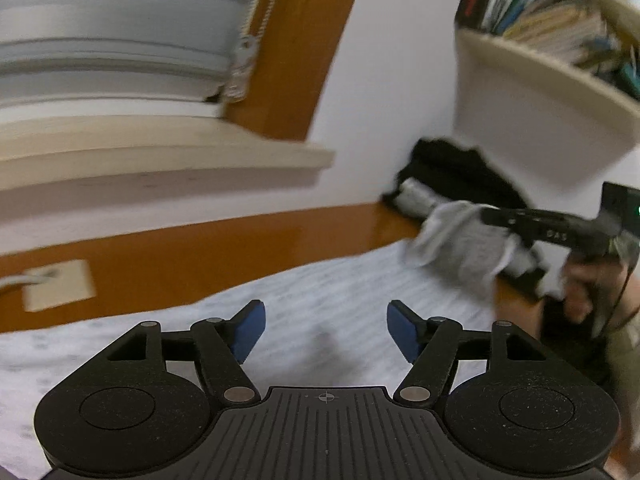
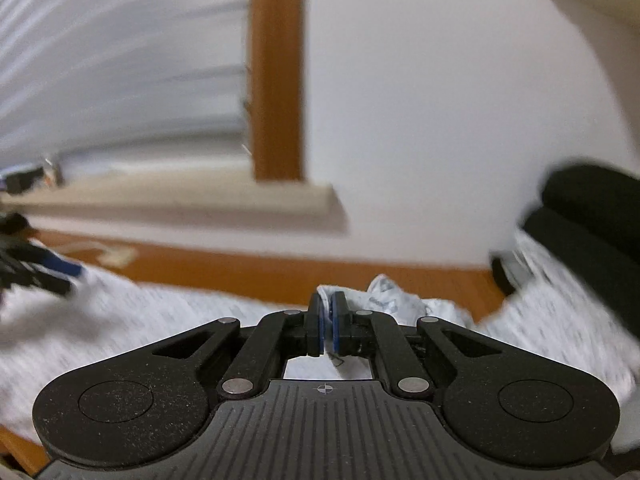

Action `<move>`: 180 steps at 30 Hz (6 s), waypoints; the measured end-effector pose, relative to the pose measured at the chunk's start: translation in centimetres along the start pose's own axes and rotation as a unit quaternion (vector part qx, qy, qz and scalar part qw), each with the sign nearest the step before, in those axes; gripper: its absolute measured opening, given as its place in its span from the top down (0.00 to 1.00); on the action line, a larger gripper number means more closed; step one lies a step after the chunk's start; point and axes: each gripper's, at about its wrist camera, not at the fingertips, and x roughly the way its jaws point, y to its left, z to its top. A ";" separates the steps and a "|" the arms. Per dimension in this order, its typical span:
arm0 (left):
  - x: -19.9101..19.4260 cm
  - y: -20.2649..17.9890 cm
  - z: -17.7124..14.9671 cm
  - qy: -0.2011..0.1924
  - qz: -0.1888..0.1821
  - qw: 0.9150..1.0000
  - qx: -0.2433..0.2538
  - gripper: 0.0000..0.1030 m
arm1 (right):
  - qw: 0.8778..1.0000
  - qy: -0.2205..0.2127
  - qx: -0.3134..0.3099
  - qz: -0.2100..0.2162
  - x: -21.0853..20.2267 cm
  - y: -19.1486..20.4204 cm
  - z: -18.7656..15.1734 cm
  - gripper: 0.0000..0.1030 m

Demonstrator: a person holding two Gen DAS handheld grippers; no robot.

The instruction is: Fold clothes

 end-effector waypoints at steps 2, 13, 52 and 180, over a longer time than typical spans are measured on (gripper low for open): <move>0.0 -0.9 0.1 -0.004 -0.010 1.000 0.001 0.30 | 0.999 -0.028 0.000 0.040 -0.8 1.7 2.1 0.94; 0.2 0.1 -2.4 0.033 0.029 0.999 0.028 0.26 | 0.986 0.070 -0.046 0.144 1.0 8.7 -1.6 0.94; -6.7 6.1 1.5 -0.011 0.135 0.979 0.152 0.92 | 0.952 0.045 -0.025 0.303 3.4 19.5 -1.4 0.81; -5.7 8.8 -7.3 -0.053 0.064 0.973 -0.215 0.88 | 0.955 0.045 -0.058 0.287 4.7 24.3 -7.7 0.90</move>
